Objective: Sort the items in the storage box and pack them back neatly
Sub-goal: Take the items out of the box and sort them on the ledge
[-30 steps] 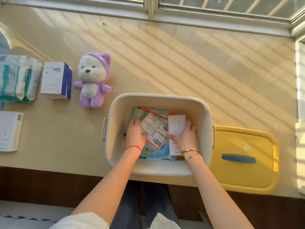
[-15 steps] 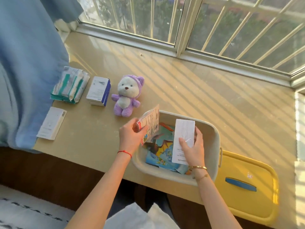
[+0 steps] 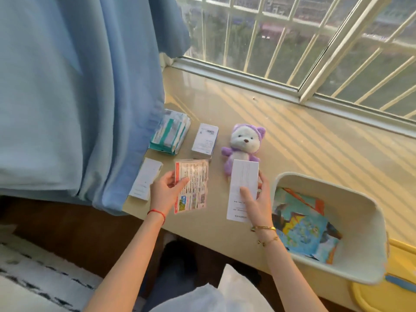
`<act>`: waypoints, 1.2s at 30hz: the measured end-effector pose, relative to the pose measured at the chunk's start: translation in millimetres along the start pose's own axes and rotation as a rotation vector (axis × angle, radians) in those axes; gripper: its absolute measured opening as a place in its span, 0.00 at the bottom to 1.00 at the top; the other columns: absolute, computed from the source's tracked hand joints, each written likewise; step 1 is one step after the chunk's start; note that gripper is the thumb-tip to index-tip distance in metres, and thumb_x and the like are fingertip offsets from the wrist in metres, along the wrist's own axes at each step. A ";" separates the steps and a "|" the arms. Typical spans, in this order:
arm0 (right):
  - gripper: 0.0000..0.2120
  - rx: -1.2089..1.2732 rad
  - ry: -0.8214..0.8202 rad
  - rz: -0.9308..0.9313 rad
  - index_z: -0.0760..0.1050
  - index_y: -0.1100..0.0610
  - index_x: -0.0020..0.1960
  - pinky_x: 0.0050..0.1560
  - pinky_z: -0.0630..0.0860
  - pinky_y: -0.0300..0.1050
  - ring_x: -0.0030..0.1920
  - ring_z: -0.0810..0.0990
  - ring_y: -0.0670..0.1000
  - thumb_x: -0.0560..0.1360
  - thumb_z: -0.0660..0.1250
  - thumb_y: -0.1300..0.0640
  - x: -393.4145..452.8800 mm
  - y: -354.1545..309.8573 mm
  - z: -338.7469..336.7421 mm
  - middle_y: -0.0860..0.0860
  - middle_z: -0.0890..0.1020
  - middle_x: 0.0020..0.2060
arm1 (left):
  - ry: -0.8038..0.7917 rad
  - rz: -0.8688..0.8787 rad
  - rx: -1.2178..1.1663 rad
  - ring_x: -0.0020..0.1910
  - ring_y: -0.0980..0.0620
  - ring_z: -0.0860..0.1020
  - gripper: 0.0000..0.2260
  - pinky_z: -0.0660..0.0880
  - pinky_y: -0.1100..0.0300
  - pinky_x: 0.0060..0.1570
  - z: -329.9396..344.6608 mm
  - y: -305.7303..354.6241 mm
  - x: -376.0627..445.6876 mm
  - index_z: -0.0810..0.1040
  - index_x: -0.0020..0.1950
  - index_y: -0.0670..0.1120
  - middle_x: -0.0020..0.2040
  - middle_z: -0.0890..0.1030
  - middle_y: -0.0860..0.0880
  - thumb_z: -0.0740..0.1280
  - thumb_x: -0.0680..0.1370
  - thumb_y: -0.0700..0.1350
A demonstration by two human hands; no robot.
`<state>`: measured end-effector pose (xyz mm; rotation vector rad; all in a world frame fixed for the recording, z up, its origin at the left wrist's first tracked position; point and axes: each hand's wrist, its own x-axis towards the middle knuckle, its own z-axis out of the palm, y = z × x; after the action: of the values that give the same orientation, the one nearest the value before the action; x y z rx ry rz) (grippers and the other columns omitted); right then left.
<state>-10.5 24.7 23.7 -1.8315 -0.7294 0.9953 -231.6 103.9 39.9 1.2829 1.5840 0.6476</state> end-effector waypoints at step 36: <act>0.32 -0.111 -0.070 0.023 0.60 0.48 0.72 0.58 0.76 0.55 0.60 0.73 0.48 0.72 0.69 0.50 27.6 33.0 339.1 0.45 0.71 0.63 | -0.070 0.302 0.627 0.58 0.50 0.77 0.13 0.72 0.57 0.57 -182.9 -147.5 134.0 0.77 0.62 0.47 0.58 0.80 0.49 0.66 0.77 0.44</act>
<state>-286.3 178.4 -107.2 -1.9121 -0.8224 1.0562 -457.9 213.9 -59.2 2.0096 1.6076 0.2771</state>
